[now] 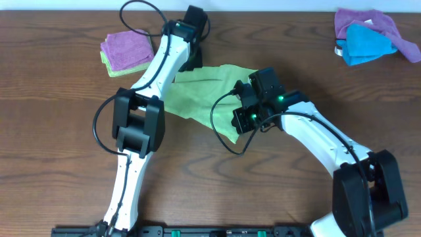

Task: Fold the cloth

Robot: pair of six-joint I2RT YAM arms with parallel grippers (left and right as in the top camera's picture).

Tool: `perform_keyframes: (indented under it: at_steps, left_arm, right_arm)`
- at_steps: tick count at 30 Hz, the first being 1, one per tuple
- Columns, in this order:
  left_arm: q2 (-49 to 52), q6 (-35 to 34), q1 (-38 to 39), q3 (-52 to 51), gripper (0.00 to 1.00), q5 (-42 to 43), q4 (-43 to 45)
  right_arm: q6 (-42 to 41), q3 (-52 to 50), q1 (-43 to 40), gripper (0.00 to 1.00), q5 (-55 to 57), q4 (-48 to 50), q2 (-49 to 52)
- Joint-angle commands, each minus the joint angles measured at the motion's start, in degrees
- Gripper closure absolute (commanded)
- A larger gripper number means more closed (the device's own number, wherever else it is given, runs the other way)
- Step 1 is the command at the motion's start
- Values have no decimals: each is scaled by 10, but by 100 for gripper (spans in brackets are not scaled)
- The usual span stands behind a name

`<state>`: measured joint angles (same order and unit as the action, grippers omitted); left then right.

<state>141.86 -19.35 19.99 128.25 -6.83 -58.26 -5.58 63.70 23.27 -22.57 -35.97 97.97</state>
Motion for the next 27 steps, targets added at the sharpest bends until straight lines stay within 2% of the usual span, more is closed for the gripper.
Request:
perform_keyframes:
  at_steps: [1,9,20,27]
  left_arm:
    - [3,23,0,-24,94,-2,0]
    - [3,59,11,-33,94,-2,21]
    - [3,66,9,-36,94,-12,50]
    - [3,66,9,-86,94,-11,80]
  right_arm:
    - [5,3,4,99,28,2,-7]
    - [5,2,5,99,72,13,6]
    - [5,2,28,98,72,20,33]
    - [5,2,32,99,78,21,34]
